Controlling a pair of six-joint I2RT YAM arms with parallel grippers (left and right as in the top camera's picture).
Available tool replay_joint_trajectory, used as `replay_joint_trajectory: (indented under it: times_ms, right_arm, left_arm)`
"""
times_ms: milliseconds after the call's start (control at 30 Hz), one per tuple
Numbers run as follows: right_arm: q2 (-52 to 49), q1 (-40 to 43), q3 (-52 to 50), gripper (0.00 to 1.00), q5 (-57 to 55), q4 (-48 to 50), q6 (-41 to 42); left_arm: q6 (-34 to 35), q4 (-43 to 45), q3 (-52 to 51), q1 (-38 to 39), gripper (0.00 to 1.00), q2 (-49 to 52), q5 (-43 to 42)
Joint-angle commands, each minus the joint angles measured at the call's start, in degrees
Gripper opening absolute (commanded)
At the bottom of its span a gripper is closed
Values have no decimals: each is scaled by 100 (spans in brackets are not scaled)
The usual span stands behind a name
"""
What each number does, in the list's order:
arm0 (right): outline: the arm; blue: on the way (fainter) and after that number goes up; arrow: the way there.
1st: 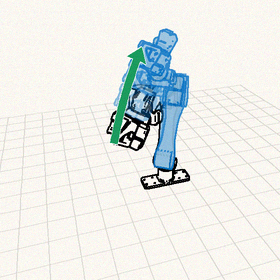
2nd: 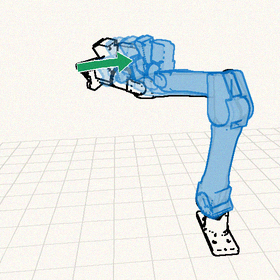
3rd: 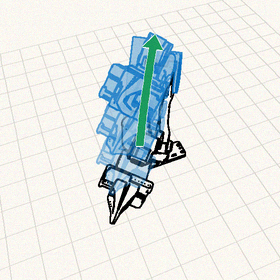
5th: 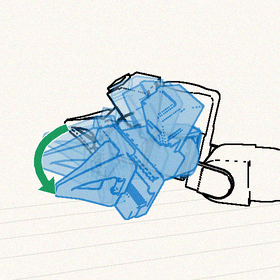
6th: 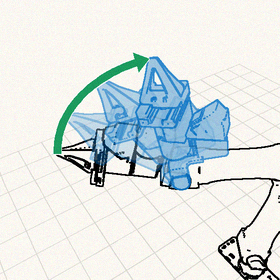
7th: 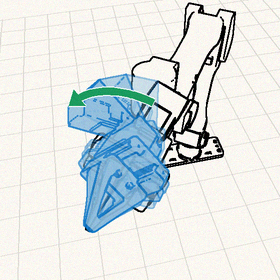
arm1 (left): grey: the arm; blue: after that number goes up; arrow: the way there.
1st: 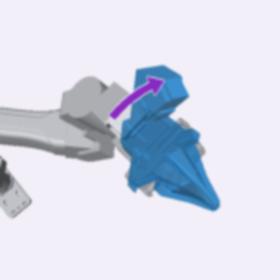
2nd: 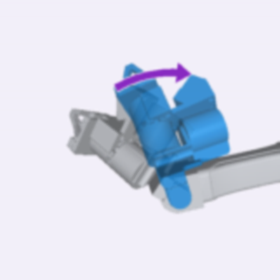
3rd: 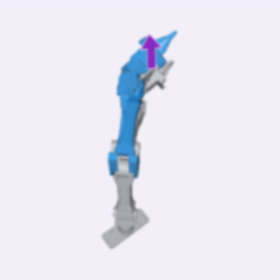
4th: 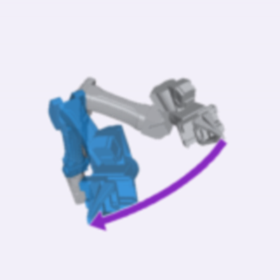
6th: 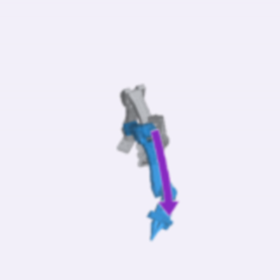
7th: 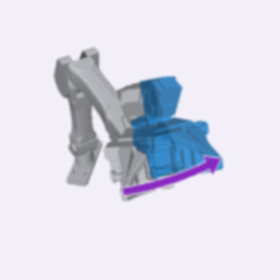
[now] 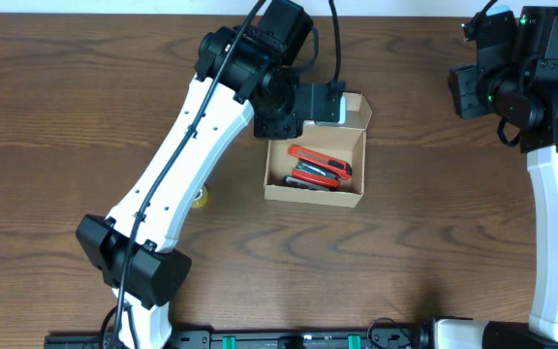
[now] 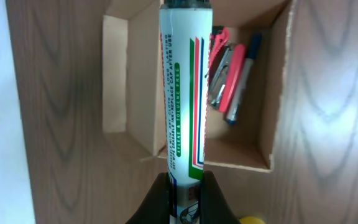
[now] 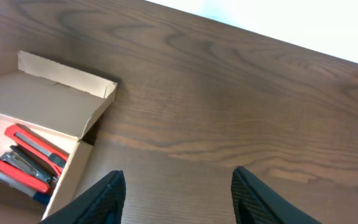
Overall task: Pack container
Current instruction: 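Carry the marker with the left gripper and lower it into the box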
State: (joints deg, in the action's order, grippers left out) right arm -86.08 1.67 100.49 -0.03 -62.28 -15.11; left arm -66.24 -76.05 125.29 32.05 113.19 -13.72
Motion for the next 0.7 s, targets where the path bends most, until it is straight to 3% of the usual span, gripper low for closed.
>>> replay_joint_trajectory:
  times_ms: [0,333,667]
  right_arm:
    - [101,-20,17,53,-87,9,-162]
    - [90,157,17,54,-199,9,-232]
    - [87,1596,17,53,96,13,28]
  left_arm:
    - [-197,9,-33,-11,6,299,131]
    - [354,-44,-33,37,6,1320,275]
    - [372,31,-33,72,6,1692,109]
